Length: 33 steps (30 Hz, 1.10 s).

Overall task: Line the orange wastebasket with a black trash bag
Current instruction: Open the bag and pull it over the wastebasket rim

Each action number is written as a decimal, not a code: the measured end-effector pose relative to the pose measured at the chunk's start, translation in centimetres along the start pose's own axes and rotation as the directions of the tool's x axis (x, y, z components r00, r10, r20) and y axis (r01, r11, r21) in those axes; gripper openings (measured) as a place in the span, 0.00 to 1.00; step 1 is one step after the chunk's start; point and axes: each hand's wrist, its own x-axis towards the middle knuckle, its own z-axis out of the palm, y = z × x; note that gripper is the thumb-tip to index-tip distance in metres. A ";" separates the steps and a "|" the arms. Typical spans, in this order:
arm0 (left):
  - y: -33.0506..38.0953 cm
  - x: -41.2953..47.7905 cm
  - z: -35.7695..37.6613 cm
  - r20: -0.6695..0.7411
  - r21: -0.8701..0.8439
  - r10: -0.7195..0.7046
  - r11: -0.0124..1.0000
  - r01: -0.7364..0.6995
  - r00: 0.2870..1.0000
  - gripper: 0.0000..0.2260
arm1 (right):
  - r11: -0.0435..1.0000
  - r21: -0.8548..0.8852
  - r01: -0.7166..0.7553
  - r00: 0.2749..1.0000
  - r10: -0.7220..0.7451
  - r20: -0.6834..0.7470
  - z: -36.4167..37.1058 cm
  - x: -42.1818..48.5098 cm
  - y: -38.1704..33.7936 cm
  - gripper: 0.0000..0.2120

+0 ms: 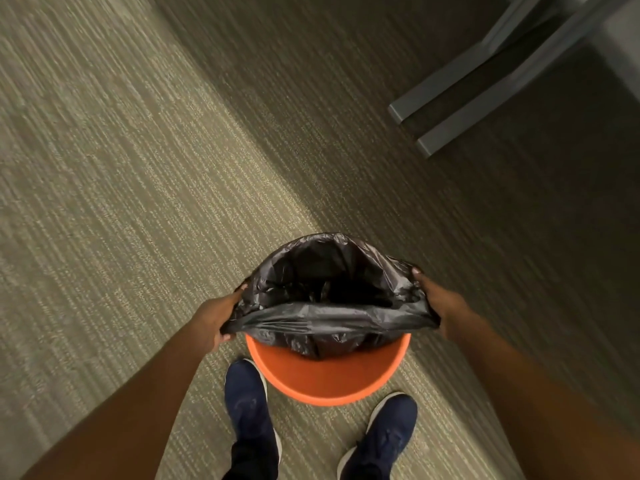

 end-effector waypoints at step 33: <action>-13.9 -5.4 1.3 0.106 0.365 0.012 0.930 -0.050 0.994 0.06 | 0.583 -0.793 0.178 0.966 0.051 0.254 -2.2 -5.5 11.6 0.11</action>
